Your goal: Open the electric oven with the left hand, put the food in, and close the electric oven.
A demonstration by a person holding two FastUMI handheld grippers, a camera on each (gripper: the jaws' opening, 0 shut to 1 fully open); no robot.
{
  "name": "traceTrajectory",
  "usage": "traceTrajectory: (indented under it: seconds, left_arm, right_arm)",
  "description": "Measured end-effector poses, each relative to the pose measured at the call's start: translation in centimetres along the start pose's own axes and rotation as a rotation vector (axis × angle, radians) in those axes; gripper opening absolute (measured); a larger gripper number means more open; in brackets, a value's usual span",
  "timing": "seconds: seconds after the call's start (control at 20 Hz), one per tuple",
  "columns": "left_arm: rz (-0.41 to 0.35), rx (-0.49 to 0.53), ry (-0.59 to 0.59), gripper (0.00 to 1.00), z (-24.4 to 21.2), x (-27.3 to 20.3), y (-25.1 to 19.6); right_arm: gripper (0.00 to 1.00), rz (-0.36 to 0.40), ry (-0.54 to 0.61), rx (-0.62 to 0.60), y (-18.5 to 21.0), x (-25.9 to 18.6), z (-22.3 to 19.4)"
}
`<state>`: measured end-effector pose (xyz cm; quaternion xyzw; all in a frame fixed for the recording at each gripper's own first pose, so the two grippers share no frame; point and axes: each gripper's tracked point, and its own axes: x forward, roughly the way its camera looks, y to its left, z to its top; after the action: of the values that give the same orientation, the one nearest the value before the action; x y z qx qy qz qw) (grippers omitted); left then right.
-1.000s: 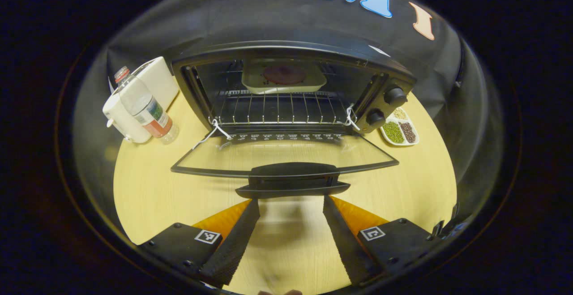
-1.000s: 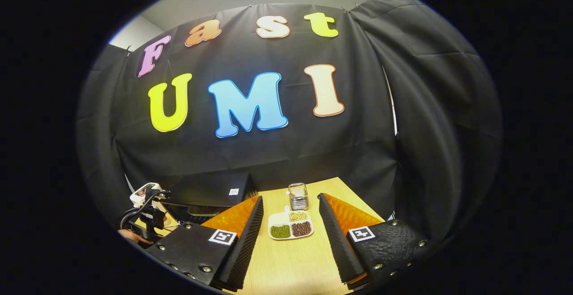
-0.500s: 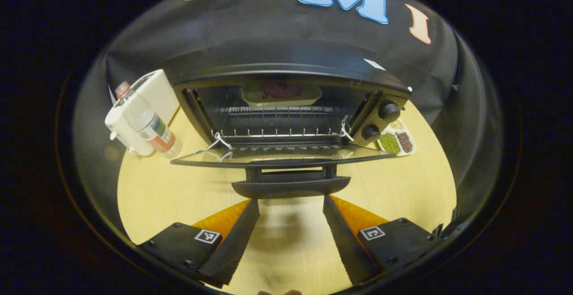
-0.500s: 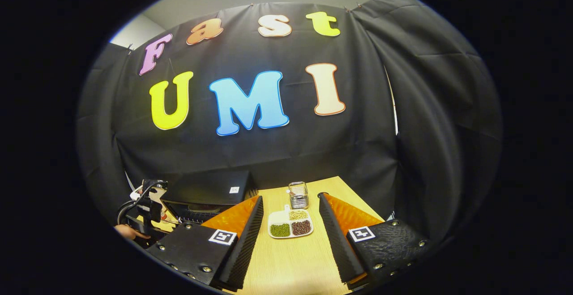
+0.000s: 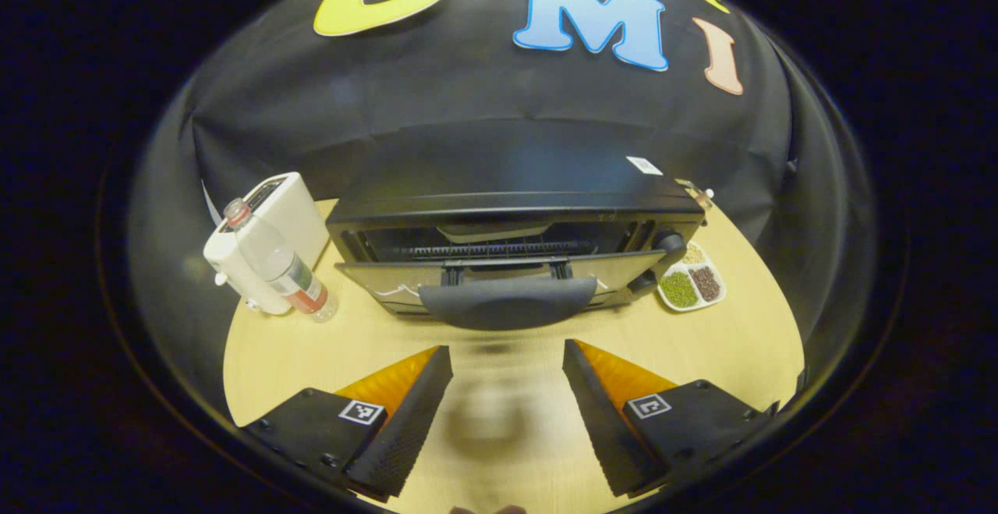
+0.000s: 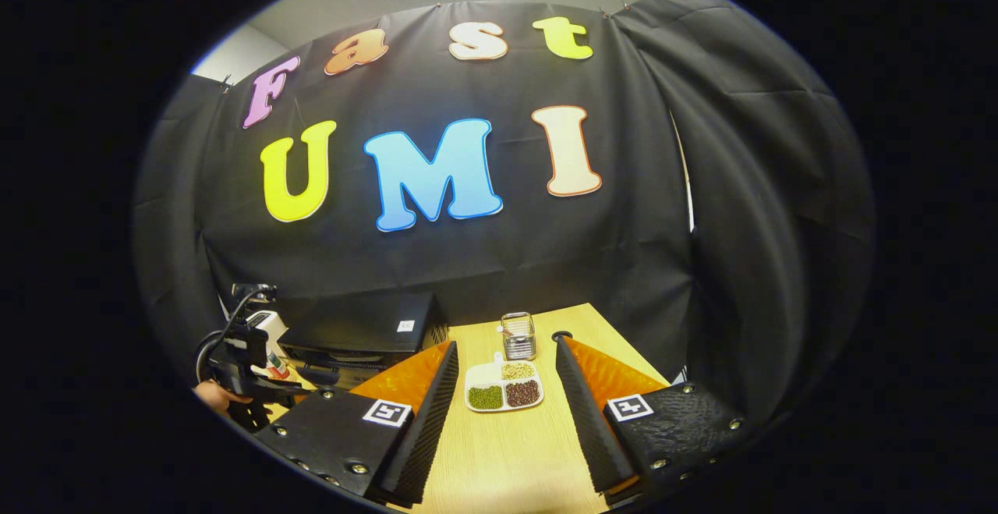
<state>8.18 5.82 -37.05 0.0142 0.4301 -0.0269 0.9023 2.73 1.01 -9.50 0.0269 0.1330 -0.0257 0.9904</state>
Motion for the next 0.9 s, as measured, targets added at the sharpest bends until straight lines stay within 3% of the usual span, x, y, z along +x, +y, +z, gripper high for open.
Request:
traceTrajectory:
  seconds: [0.1,0.15,0.25,0.55,0.7,0.8,0.9]
  left_arm:
    - [0.009,-0.017,-0.052,1.0,1.3,-1.3,0.0]
    - [0.019,-0.017,-0.088,0.92,2.2,-2.1,0.0]
    - [0.036,-0.017,-0.205,0.97,4.8,-4.8,-0.3]
    - [0.036,-0.015,-0.599,1.0,12.7,-18.5,-3.4]
    - [0.025,-0.028,-0.768,0.92,15.6,-25.8,-4.2]
    - [0.018,-0.011,-0.839,1.0,16.5,-29.2,-4.5]
    - [0.024,0.011,-0.85,1.0,16.4,-30.6,-4.4]
  right_arm:
    - [0.77,0.007,-0.006,0.0,-0.1,-0.2,0.2]
    - [0.77,0.012,-0.011,-0.01,-0.1,-0.2,0.4]
    - [0.77,0.02,-0.035,-0.036,-0.3,-0.4,1.4]
    - [0.77,0.073,-0.158,-0.102,1.5,-1.8,6.6]
    - [0.78,0.123,-0.206,-0.096,4.0,-2.8,8.8]
    - [0.83,0.144,-0.23,-0.08,5.4,-3.1,9.8]
    - [0.86,0.16,-0.249,-0.059,6.7,-3.7,10.4]
